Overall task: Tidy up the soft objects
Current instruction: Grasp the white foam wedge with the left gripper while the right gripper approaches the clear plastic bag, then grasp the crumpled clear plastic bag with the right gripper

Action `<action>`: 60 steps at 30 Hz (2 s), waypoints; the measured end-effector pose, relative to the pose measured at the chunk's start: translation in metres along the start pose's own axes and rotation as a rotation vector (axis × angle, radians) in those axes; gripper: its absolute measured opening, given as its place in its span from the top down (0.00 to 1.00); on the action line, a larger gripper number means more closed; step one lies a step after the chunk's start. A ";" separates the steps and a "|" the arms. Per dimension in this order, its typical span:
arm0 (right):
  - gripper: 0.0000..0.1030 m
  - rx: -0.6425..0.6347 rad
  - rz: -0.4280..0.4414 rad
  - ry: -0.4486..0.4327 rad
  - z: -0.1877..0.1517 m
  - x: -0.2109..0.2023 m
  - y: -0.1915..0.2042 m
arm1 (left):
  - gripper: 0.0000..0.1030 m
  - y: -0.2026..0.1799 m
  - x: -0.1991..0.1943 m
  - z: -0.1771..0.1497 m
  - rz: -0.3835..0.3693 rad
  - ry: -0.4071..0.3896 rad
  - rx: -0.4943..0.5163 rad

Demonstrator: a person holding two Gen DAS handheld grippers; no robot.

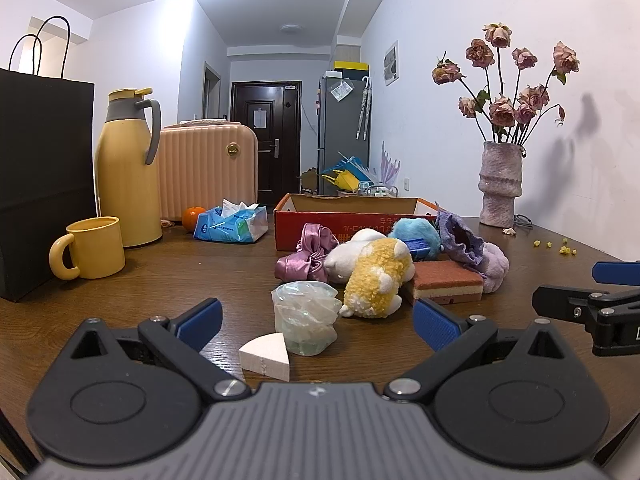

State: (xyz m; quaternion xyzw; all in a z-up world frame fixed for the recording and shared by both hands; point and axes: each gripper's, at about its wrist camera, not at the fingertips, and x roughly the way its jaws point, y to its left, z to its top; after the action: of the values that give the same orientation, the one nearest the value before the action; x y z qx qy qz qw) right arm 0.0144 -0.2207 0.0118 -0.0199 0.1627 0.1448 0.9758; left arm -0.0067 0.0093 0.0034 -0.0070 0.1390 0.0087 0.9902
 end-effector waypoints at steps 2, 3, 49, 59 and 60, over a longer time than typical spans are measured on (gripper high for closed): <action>0.00 0.000 0.000 0.003 0.000 0.000 0.000 | 0.00 0.000 0.000 0.000 0.000 0.000 0.000; 0.00 0.000 0.000 0.005 -0.001 0.001 0.000 | 0.00 0.000 0.000 0.000 0.000 0.000 0.000; 0.00 0.027 -0.032 0.115 0.000 0.069 -0.022 | 0.61 0.026 0.101 -0.005 0.067 0.307 -0.001; 0.00 0.012 -0.021 0.128 0.002 0.075 -0.014 | 0.72 0.034 0.097 -0.005 0.042 0.298 -0.032; 0.00 0.009 -0.019 0.129 0.003 0.075 -0.013 | 0.72 0.035 0.096 -0.005 0.039 0.296 -0.034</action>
State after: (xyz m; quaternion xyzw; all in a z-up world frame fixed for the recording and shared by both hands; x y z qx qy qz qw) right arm 0.0872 -0.2124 -0.0101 -0.0262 0.2255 0.1334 0.9647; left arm 0.0839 0.0452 -0.0281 -0.0223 0.2833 0.0290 0.9583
